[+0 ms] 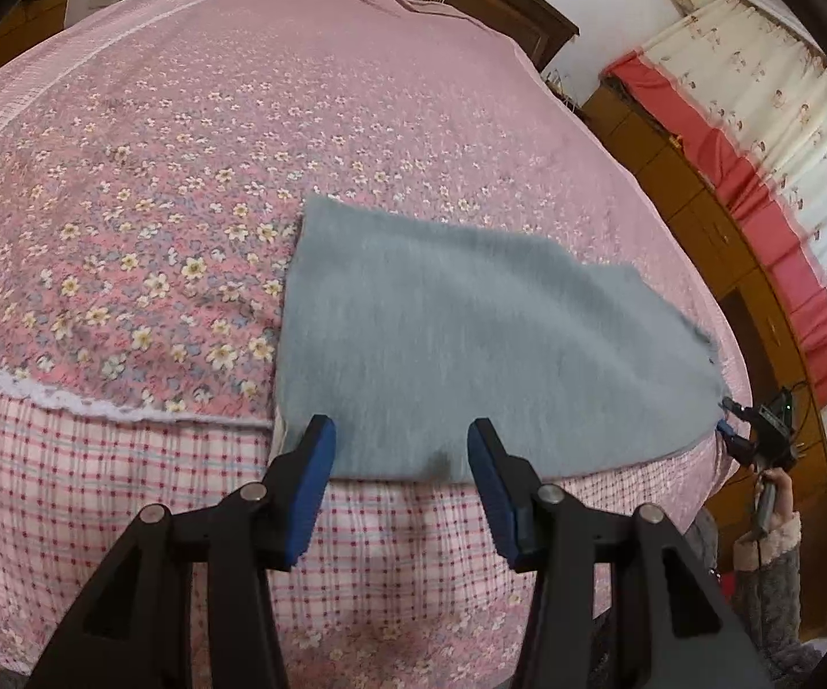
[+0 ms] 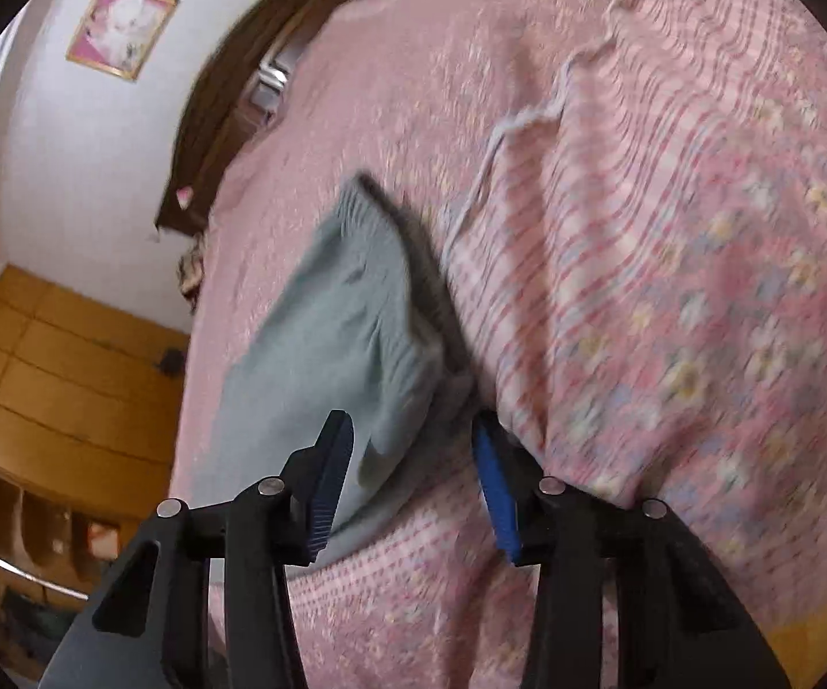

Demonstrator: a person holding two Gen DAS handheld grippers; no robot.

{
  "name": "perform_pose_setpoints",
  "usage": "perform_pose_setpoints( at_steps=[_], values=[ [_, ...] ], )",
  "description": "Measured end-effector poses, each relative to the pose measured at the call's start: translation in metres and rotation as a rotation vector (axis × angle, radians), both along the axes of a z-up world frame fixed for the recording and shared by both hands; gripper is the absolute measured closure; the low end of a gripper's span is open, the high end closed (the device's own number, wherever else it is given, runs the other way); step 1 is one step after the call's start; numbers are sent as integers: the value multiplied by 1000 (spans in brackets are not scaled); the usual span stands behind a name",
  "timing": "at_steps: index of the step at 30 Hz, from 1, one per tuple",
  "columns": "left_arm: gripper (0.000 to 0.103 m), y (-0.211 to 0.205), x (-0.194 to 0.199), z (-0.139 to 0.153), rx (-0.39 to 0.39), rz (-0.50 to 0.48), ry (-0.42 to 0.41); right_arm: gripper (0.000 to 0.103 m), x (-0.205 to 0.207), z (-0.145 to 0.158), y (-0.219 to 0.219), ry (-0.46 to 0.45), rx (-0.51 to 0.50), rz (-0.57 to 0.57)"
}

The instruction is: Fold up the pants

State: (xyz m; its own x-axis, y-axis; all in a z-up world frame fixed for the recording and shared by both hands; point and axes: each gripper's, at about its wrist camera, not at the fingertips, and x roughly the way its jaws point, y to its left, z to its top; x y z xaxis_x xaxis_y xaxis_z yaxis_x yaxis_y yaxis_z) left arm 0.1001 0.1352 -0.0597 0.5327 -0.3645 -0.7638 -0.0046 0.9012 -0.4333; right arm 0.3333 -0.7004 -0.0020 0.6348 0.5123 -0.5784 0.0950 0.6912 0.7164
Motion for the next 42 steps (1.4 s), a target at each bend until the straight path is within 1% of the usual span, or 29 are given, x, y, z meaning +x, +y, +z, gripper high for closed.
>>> perform_pose_setpoints(
  at_steps=[2, 3, 4, 5, 6, 7, 8, 10, 12, 14, 15, 16, 18, 19, 20, 21, 22, 23, 24, 26, 27, 29, 30, 32, 34, 36, 38, 40, 42],
  values=[
    [52, 6, -4, -5, 2, -5, 11, 59, 8, -3, -4, -44, 0, 3],
    [52, 9, -4, -10, -5, 4, 27, 58, 10, -7, -5, -47, 14, 10],
    [52, 13, -4, -16, -30, 27, 53, 59, 13, -10, -6, -42, 29, 17],
    [52, 16, -5, -19, -52, 40, 67, 61, 15, -11, -5, -46, 39, 23],
    [52, 21, -7, -23, -87, 67, 89, 71, 16, -13, -4, -54, 38, 32],
    [52, 25, -10, -25, -114, 94, 105, 77, 16, -14, -6, -55, 29, 30],
    [47, 28, -13, -27, -139, 110, 112, 81, 13, -15, -6, -54, 24, 21],
    [39, 36, -11, -37, -228, 141, 138, 82, 7, -18, -10, -67, 53, 28],
    [35, 47, -13, -48, -351, 190, 153, 82, 3, -18, -11, -73, 49, 26],
    [27, 62, -15, -57, -463, 236, 142, 82, -5, -19, -12, -76, 26, 25],
    [27, 69, -14, -62, -523, 263, 126, 82, -5, -18, -10, -76, 17, 25],
    [27, 73, -13, -65, -553, 278, 105, 82, -1, -18, -9, -75, 18, 23],
    [28, 81, -11, -67, -585, 295, 51, 82, 3, -17, -3, -74, 25, 21],
    [38, 84, -13, -66, -596, 307, 24, 82, 2, -17, -3, -76, 26, 22],
    [61, 88, -15, -65, -599, 312, 7, 82, 3, -17, -3, -79, 25, 23],
    [72, 91, -17, -65, -611, 314, -10, 82, -2, -16, -2, -82, 22, 26],
    [87, 92, -19, -66, -654, 303, -34, 82, -2, -16, -3, -84, 20, 29],
    [90, 95, -19, -67, -705, 291, -54, 82, -4, -17, -6, -87, 19, 29],
    [90, 95, -20, -68, -725, 286, -71, 82, -4, -17, -5, -89, 20, 29],
    [98, 96, -22, -66, -664, 300, -92, 82, -5, -18, -3, -92, 18, 30],
    [98, 95, -22, -66, -646, 313, -100, 82, -9, -20, -5, -93, 17, 30],
    [99, 93, -23, -66, -669, 337, -116, 82, -10, -21, -3, -92, 15, 33],
    [99, 98, -30, -63, -669, 351, -137, 82, -11, -21, -3, -92, 12, 36],
    [99, 99, -37, -56, -657, 355, -158, 82, -12, -20, -2, -92, 7, 37],
    [99, 92, -37, -45, -622, 344, -173, 82, -13, -19, -1, -91, 4, 34],
    [98, 87, -34, -40, -584, 332, -166, 82, -13, -19, -1, -94, 3, 33],
    [99, 88, -21, -40, -561, 347, -141, 82, -14, -19, -1, -98, 1, 31],
    [98, 92, -10, -46, -552, 360, -128, 82, -13, -20, -1, -100, 2, 31],
    [99, 95, -7, -51, -570, 367, -125, 82, -13, -21, -1, -99, 7, 34]
  ],
)
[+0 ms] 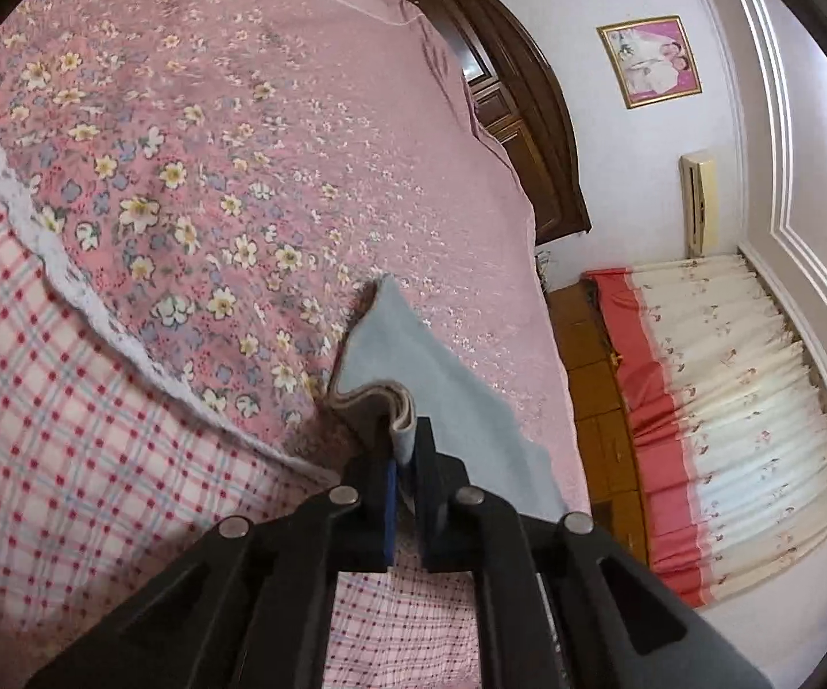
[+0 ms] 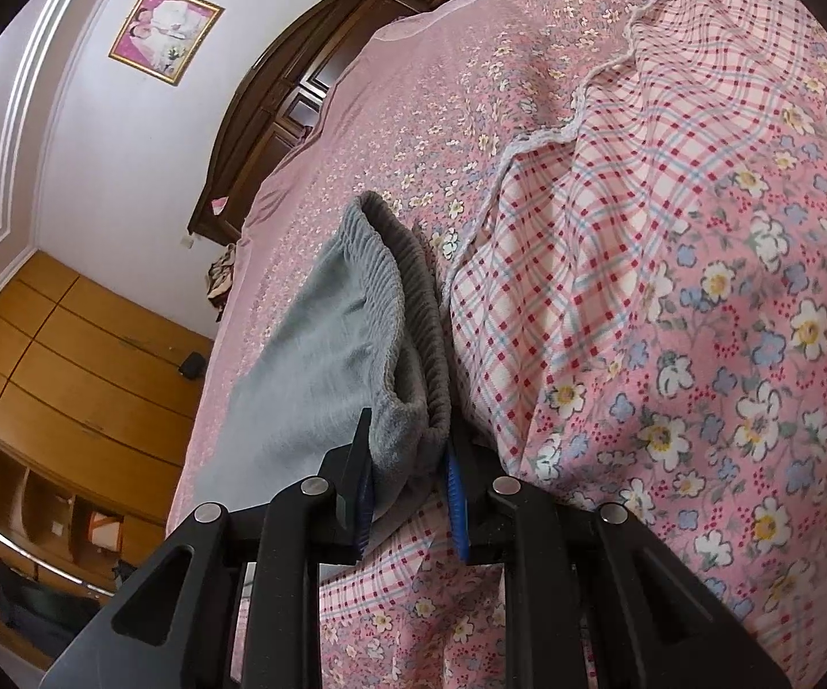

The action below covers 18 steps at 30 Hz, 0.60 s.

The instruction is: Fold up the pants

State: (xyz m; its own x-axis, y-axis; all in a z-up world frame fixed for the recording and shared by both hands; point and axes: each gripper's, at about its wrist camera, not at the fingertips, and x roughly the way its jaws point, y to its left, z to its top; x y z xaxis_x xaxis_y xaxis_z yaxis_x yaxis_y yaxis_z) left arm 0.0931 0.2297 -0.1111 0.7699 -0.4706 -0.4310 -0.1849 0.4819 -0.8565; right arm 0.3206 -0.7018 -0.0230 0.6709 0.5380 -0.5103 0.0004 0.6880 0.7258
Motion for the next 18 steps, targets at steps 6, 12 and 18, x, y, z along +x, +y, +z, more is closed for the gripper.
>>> perform_pose_setpoints(
  at_steps=[6, 12, 18],
  values=[
    [99, -6, -37, 9, 26, 36, -22, 86, 0, 0, -3, -4, -1, -4],
    [99, -10, -55, -13, 27, 51, 24, 89, -10, 14, -9, -29, -1, -18],
    [99, -25, -57, -6, 129, 31, 19, 89, -15, 29, -6, -14, -85, -24]
  ],
)
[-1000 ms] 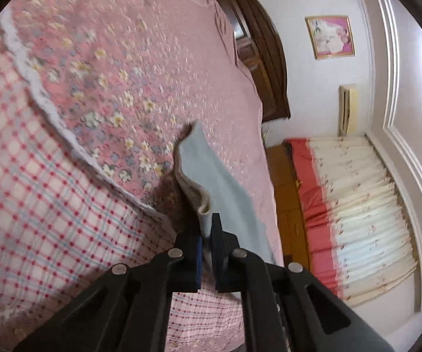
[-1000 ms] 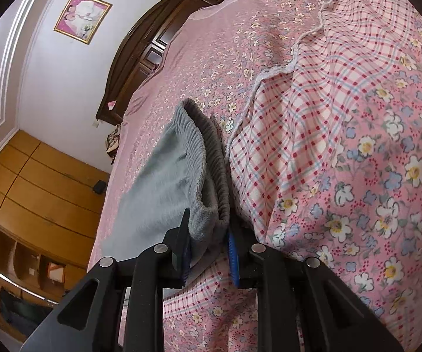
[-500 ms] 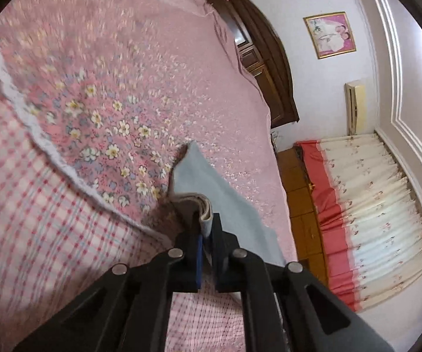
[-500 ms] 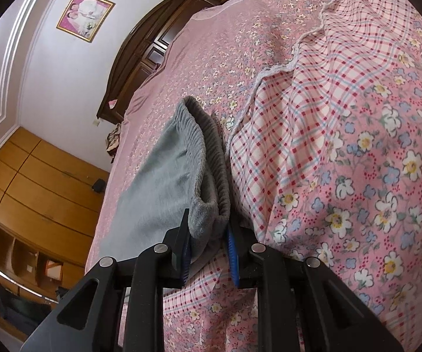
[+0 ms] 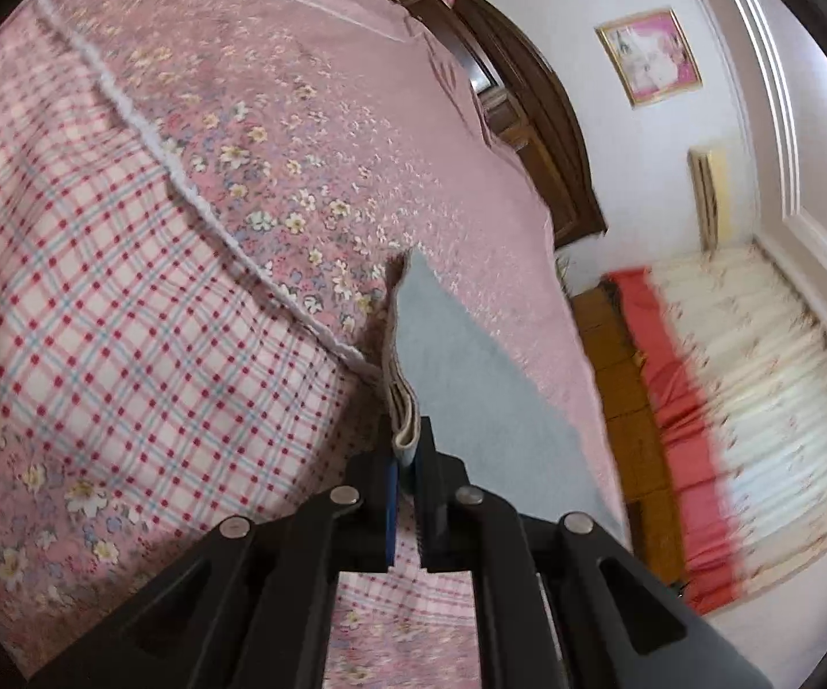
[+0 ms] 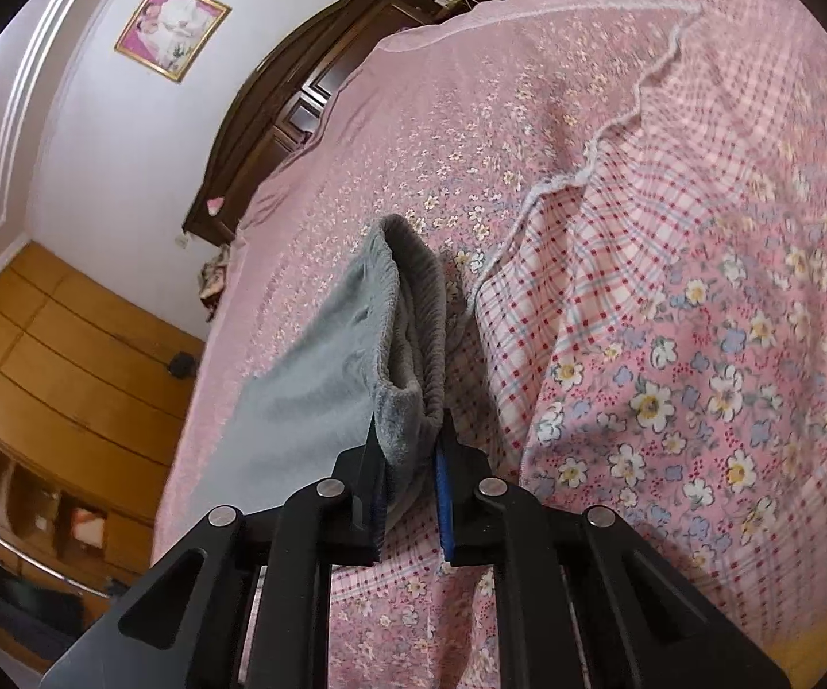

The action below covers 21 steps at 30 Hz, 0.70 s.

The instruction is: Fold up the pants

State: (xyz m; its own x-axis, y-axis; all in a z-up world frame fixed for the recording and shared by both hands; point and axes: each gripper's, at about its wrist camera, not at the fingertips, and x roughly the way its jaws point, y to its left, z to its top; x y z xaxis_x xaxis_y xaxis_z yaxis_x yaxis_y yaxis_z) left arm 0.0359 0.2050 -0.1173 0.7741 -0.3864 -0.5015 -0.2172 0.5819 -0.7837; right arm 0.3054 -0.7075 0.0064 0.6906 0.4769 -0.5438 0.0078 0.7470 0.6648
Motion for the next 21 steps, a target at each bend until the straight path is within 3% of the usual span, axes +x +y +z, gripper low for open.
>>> perform_pose_setpoints(
  at_steps=[1, 3, 8, 12, 15, 17, 19, 21],
  values=[
    [95, 3, -2, -3, 8, 7, 23, 89, 2, 2, 0, 5, -18, 0],
    [76, 6, -1, 3, 40, 40, 58, 89, 5, 8, 3, 19, -62, -5],
    [50, 12, -13, 34, 199, 78, 26, 89, 8, 51, 30, 6, -277, -16],
    [46, 9, 4, 65, 333, 14, -14, 89, 9, 103, 82, -54, -523, -15],
    [44, 0, 31, 83, 447, -63, -16, 89, 7, 139, 149, -137, -731, 47],
    [42, -2, 50, 91, 504, -89, -26, 89, 2, 156, 201, -204, -817, 112],
    [42, 2, 63, 88, 505, -100, -37, 89, -7, 168, 271, -288, -887, 196],
    [42, 14, 74, 78, 447, -104, -37, 89, -15, 166, 340, -365, -897, 288]
  ],
)
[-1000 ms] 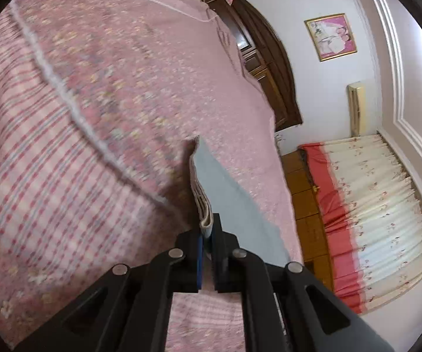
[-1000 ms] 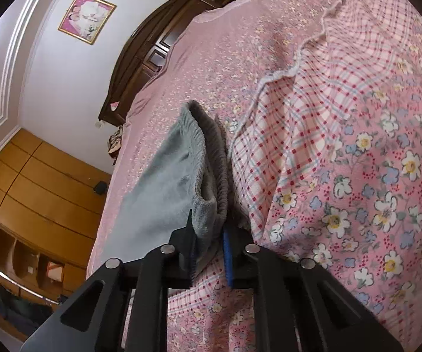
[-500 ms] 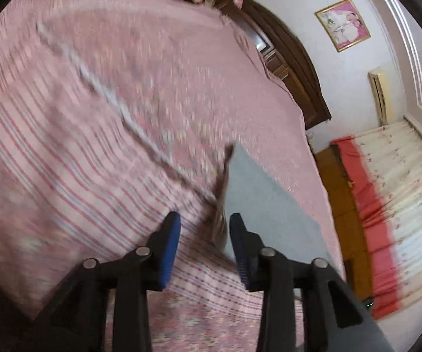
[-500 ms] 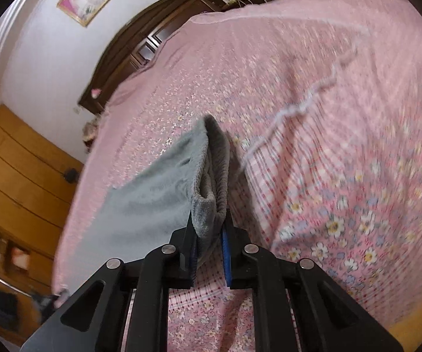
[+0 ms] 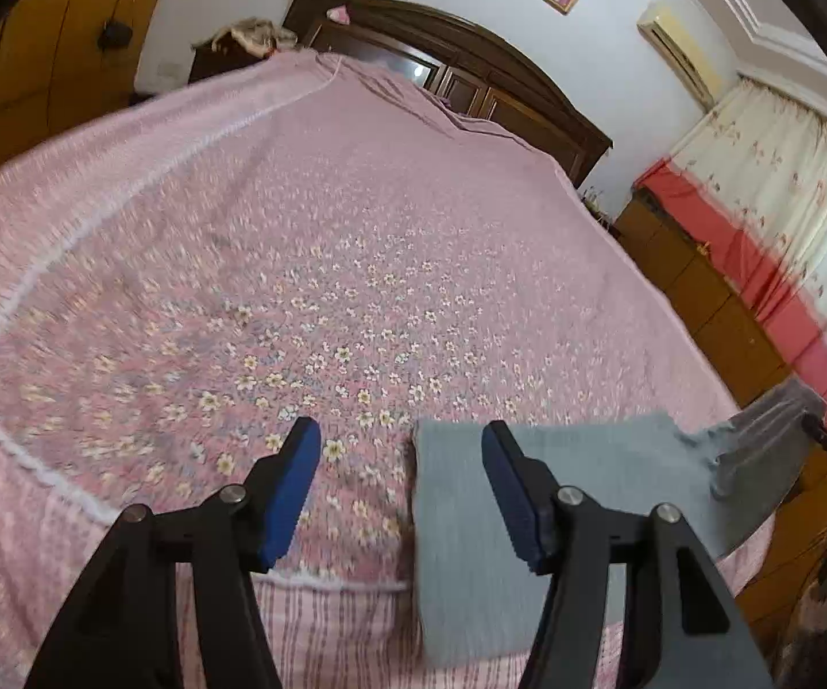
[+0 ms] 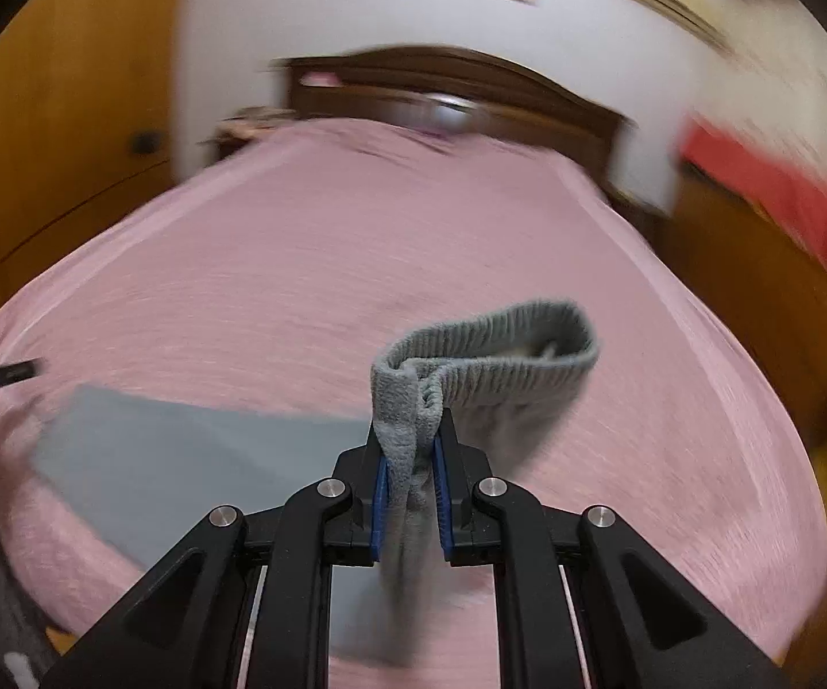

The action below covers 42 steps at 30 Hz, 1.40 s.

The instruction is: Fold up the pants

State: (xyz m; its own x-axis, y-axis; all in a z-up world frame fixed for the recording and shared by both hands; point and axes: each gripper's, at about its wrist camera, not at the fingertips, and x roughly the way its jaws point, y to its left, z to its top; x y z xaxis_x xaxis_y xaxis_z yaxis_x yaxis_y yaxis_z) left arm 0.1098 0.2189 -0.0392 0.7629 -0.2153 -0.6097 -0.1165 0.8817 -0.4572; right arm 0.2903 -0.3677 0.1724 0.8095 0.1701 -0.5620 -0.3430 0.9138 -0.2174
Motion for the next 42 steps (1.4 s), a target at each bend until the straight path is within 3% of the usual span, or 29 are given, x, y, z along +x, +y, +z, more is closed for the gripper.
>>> perform_pose_setpoints(
  at_steps=[3, 6, 8, 10, 12, 16, 19, 24, 26, 28, 34, 37, 40, 41, 42],
  values=[
    [41, 16, -6, -27, -63, 32, 22, 89, -14, -33, 109, 14, -51, 187],
    [43, 30, -14, -48, -57, 33, 99, 89, -27, -106, 207, 80, -126, 352],
    [42, 37, -20, -49, -94, 15, 80, 89, -41, -154, 249, 134, -169, 428],
    [42, 44, -26, -52, -110, 23, 61, 89, -49, -189, 265, 95, -279, 420],
    [43, 47, -35, -58, -100, 1, 53, 89, -54, -188, 262, 57, -294, 415],
    [43, 54, -50, -62, -88, -23, 37, 89, -62, -150, 255, -53, -292, 388],
    [43, 54, -56, -64, -75, -27, 41, 89, -73, -135, 270, -128, -321, 432],
    [43, 49, -50, -59, -98, -18, 44, 89, -71, -199, 302, -11, -459, 489],
    [43, 53, -52, -57, -111, -19, 41, 89, -77, -217, 306, -55, -504, 484],
    [43, 57, -54, -59, -119, -21, 38, 89, -82, -215, 306, -91, -517, 481],
    [42, 64, -55, -65, -109, -19, 44, 89, -90, -179, 307, -127, -375, 454],
    [42, 61, -58, -60, -95, -19, 48, 89, -87, -199, 314, -81, -425, 489],
    [42, 59, -61, -57, -94, -22, 43, 86, -95, -226, 322, -107, -513, 490],
    [42, 59, -62, -57, -98, -22, 41, 83, -99, -227, 323, -130, -522, 467],
    [42, 57, -63, -57, -103, -23, 39, 71, -105, -225, 324, -140, -516, 435]
  ],
)
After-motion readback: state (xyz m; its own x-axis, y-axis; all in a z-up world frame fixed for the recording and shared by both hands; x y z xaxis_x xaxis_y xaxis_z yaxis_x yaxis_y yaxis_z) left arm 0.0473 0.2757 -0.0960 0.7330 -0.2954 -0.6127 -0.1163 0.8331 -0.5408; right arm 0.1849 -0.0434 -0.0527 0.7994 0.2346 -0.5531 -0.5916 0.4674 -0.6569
